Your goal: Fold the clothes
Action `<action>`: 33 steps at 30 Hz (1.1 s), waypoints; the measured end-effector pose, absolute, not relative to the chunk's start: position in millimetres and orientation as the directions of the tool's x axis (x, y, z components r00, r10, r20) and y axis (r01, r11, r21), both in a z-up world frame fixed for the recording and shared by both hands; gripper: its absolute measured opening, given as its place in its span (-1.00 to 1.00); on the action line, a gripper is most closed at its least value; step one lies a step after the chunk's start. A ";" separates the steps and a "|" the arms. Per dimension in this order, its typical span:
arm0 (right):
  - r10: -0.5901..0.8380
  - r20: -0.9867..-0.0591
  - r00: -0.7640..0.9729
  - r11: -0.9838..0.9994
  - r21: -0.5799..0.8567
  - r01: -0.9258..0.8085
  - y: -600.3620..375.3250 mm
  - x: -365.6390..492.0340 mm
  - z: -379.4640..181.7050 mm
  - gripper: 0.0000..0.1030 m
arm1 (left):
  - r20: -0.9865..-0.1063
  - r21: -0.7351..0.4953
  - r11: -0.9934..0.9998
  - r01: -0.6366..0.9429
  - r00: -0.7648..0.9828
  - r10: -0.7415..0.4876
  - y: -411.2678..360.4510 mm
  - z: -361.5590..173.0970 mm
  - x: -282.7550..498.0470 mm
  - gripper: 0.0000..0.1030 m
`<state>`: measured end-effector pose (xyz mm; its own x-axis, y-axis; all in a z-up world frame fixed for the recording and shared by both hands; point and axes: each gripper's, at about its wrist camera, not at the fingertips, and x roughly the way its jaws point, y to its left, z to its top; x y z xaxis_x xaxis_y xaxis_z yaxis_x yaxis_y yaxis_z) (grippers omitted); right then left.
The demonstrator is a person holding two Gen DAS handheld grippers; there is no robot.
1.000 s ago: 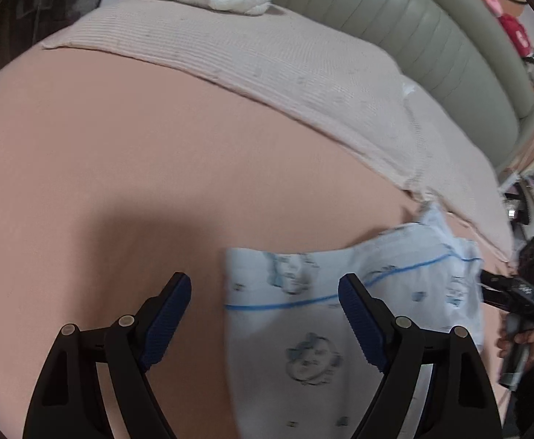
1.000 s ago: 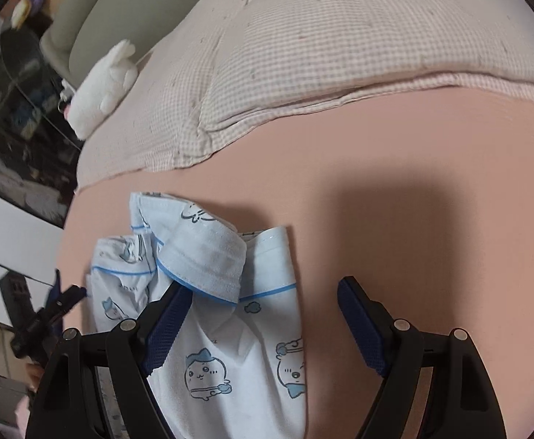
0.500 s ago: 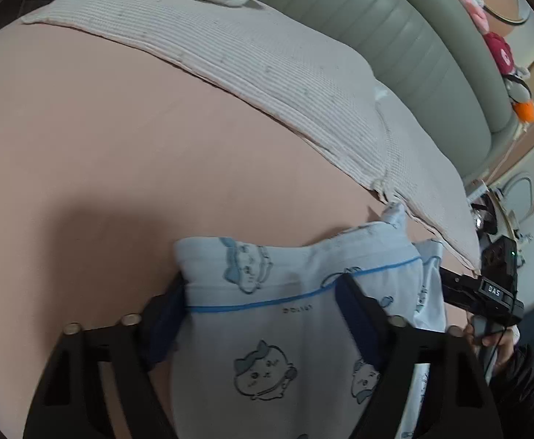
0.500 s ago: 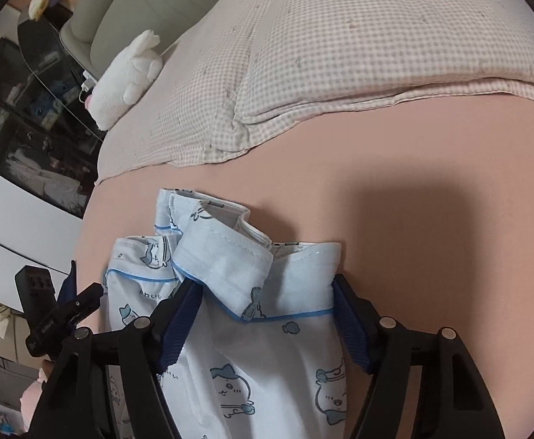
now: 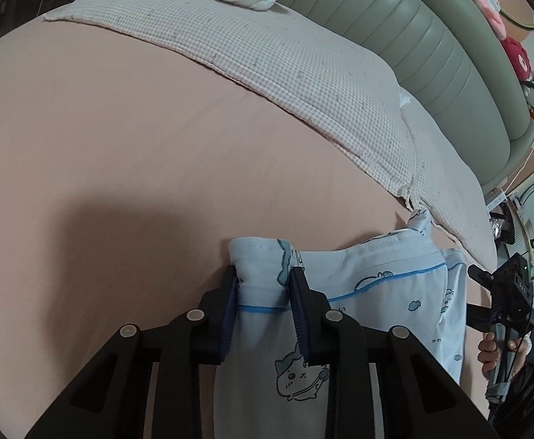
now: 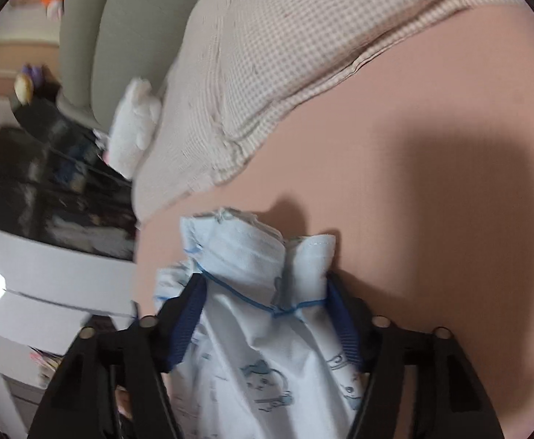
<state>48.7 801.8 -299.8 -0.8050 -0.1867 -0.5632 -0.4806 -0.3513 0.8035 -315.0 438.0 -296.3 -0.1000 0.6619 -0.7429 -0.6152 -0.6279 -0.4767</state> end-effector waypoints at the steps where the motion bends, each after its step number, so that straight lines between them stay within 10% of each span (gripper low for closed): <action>1: -0.175 -0.553 -0.814 -0.343 0.809 -0.476 803.1 52.7 -300.5 0.32 | -0.739 -0.489 -0.626 -0.607 -0.093 0.667 438.6 -297.0 -316.2 -0.53; 11: -0.121 -0.491 -0.863 -0.152 0.868 -0.472 812.4 84.5 -314.3 0.11 | -0.712 -0.574 -0.621 -0.534 -0.051 0.701 435.7 -300.5 -326.0 -0.53; 16: -0.114 -0.577 -0.809 -0.198 0.811 -0.551 807.3 82.1 -316.1 -0.40 | -0.721 -0.558 -0.628 -0.543 -0.059 0.691 440.5 -298.1 -324.8 -0.53; 23: -0.131 -0.617 -0.776 -0.237 0.780 -0.580 806.9 71.2 -313.1 -0.41 | -0.719 -0.566 -0.626 -0.537 -0.051 0.693 440.6 -299.0 -326.7 -0.53; 26: -0.089 -0.732 -0.676 -0.361 0.656 -0.663 802.0 63.0 -302.2 -0.95 | -0.727 -0.542 -0.635 -0.551 -0.072 0.683 441.1 -297.1 -322.5 -0.53; 33: 0.100 -0.858 -0.504 -0.638 0.333 -0.694 770.2 40.8 -267.5 -0.95 | -0.756 -0.475 -0.646 -0.597 -0.099 0.647 451.4 -291.7 -311.0 -0.83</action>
